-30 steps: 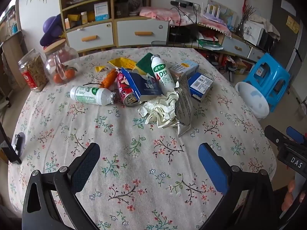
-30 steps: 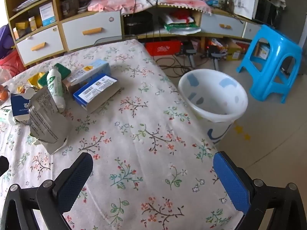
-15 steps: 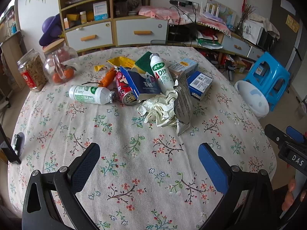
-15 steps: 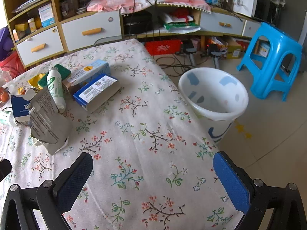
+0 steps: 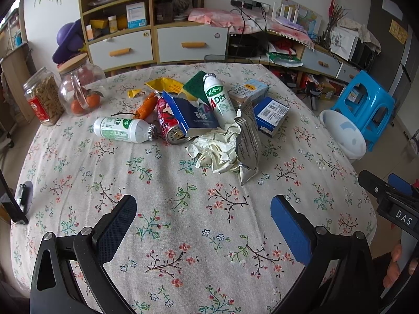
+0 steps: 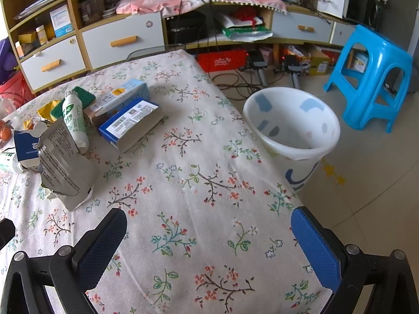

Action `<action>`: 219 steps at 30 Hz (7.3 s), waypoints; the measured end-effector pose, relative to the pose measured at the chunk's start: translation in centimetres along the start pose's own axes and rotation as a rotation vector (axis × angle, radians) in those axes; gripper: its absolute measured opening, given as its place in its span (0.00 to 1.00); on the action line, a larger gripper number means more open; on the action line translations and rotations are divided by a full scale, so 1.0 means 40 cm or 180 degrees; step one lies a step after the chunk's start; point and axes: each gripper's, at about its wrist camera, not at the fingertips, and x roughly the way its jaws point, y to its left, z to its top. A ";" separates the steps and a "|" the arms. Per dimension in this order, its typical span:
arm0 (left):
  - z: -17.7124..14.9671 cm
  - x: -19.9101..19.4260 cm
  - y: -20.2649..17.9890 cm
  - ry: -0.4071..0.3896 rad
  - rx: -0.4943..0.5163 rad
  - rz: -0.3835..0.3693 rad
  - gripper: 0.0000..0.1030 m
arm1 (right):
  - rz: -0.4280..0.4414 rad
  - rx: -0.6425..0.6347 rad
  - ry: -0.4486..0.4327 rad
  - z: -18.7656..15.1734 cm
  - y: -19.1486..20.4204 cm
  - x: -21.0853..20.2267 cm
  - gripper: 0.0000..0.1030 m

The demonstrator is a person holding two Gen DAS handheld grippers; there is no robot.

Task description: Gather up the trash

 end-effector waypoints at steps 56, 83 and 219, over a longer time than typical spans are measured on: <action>0.036 -0.005 0.048 0.0065 -0.0159 -0.0008 1.00 | -0.0056 0.0121 0.0205 0.021 -0.004 0.017 1.00; 0.247 0.283 0.400 0.0655 -0.1391 0.0043 0.90 | 0.0487 0.0228 0.1211 0.279 0.153 0.375 1.00; 0.308 0.285 0.250 0.0747 -0.0767 -0.0223 0.97 | 0.0473 0.0370 0.0919 0.336 0.030 0.314 0.95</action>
